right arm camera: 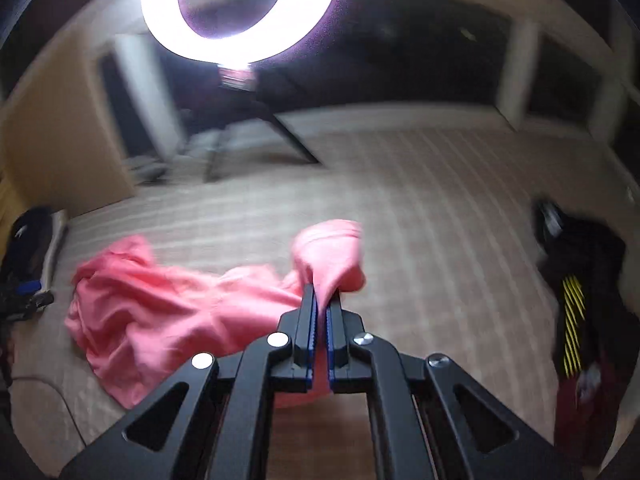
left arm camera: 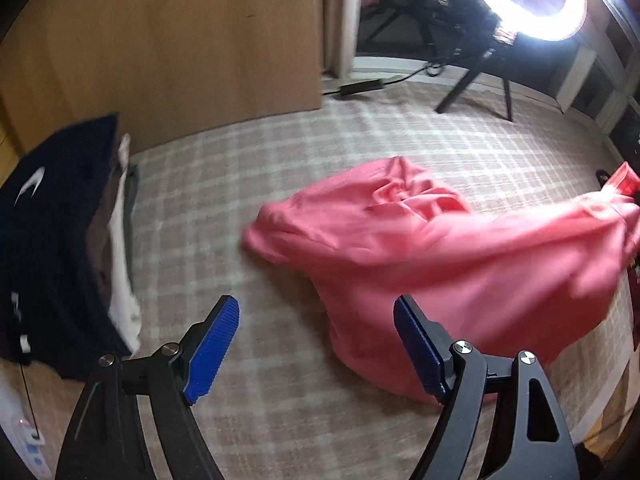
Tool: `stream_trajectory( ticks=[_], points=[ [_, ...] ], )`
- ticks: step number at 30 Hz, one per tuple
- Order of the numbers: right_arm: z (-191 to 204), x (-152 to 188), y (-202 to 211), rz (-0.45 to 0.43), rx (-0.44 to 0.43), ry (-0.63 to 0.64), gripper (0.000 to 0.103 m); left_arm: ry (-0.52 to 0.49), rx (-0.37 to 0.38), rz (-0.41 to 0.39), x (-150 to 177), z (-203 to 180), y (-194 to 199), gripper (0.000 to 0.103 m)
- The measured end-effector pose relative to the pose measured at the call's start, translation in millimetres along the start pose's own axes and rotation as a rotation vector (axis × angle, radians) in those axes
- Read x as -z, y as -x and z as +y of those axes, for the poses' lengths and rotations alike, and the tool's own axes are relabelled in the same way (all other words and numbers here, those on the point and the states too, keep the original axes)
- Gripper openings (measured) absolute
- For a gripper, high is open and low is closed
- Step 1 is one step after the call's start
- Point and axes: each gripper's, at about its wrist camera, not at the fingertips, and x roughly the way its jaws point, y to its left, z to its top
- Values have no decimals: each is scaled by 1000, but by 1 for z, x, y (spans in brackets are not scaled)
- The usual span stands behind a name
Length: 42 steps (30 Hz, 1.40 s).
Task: Fold clothes
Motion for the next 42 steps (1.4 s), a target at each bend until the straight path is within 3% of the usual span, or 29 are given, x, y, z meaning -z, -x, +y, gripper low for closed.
stream_trajectory(
  ticks=[2, 7, 11, 15, 20, 22, 23, 24, 25, 26, 29, 31, 34, 36, 38, 41, 42],
  points=[
    [-12, 4, -2, 0, -48, -45, 4, -34, 20, 13, -8, -14, -11, 79],
    [-5, -3, 5, -34, -53, -35, 4, -112, 59, 56, -21, -48, -36, 79],
    [5, -8, 9, -56, -65, -13, 4, -160, -6, 82, -26, -59, -59, 79],
    [7, -11, 8, -65, -67, -3, 4, -98, -38, 69, -45, -40, -76, 79],
    [3, -10, 0, -52, -91, -38, 4, -43, 40, 112, -71, -29, -110, 79],
    [3, -9, 2, -62, -97, -47, 4, -36, 93, 133, -76, -31, -124, 66],
    [3, -9, 6, -76, -99, -49, 4, -43, 99, 122, -76, -33, -122, 57],
    [4, -9, 11, -91, -100, -50, 4, -47, 112, 112, -77, -35, -120, 30],
    [4, -9, 16, -107, -101, -51, 4, -32, 163, 109, -78, -33, -115, 18],
    [5, -10, 26, -133, -100, -52, 4, 1, 208, 99, -78, -28, -107, 16],
    [8, -14, 61, -233, -98, -45, 4, -40, 150, 28, -79, -26, -62, 16],
    [13, -17, 88, -297, -106, -24, 4, -66, 166, -39, -81, -23, -20, 16],
    [20, -20, 104, -265, -109, 25, 4, -114, 184, -162, -80, -22, 52, 16],
    [24, -13, 94, -194, -95, 57, 16, -145, 154, -210, -77, -20, 88, 16],
    [27, 1, 68, -96, -68, 88, 74, -142, 186, -233, -67, -12, 113, 16],
    [14, 24, 12, -13, 1, 53, 77, -152, 128, -237, -46, -10, 122, 18],
    [8, 30, -6, 18, 19, 28, 77, -152, 131, -206, -42, -11, 113, 36]
  ],
)
